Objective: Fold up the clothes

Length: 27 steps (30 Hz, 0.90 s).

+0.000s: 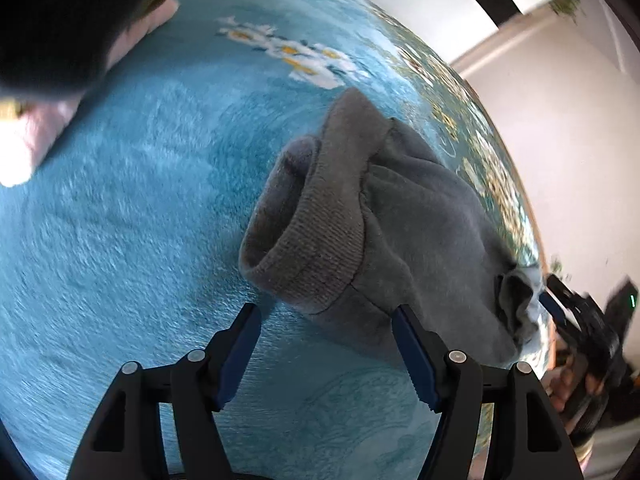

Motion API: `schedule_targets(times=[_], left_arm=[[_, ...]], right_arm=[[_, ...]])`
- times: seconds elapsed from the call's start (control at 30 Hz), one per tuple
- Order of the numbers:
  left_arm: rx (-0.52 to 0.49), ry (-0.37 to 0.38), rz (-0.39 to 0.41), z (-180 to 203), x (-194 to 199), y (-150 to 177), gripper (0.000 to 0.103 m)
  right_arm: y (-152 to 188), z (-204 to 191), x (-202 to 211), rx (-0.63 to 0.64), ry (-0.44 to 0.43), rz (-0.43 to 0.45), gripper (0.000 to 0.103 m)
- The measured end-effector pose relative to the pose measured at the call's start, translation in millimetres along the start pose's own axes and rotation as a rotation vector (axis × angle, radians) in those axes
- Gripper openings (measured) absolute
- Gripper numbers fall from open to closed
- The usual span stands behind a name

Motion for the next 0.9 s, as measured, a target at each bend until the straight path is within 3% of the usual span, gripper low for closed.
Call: schedule_targets(times=[0.1, 0.27, 0.37, 0.4, 0.57, 0.7, 0.9], left_arm=[[0.065, 0.033, 0.023, -3.1, -1.3, -3.3, 0.072], [0.153, 0.060, 0.083, 1.2, -5.9, -6.9, 0.070], [0.178, -0.003, 0.142, 8.1, -4.7, -3.3, 0.069], [0.180, -0.032, 0.166, 11.4, -3.8, -1.4, 0.061], [0.198, -0.128, 0.253, 21.8, -1.8, 9.6, 0.045], [0.159, -0.196, 0.308, 39.9, 5.6, 12.1, 0.028], [-0.051, -0.225, 0.469, 112.9, 47.5, 1.0, 0.022]], right_arm=[[13.0, 13.1, 14.9, -0.050, -0.041, 0.079, 0.057], [29.5, 43.2, 10.3, -0.137, -0.095, 0.093, 0.057], [31.7, 60.5, 8.4, -0.189, -0.114, 0.109, 0.058], [30.6, 67.2, 8.5, -0.208, -0.117, 0.119, 0.057], [32.4, 96.8, 8.7, -0.262, -0.161, 0.164, 0.057], [36.3, 112.9, 8.3, -0.254, -0.154, 0.171, 0.057], [29.2, 122.4, 28.1, -0.261, -0.161, 0.242, 0.057]])
Point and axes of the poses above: each gripper's, at about its wrist camera, not at the fingertips, and x roughly against the way its jaws point, z to its right, y to its underside, the point moved 1 cm from there along -x, roughly the way its jaws point, and after that the axes turned 8 degrees about -y, right-handed, at the moved point
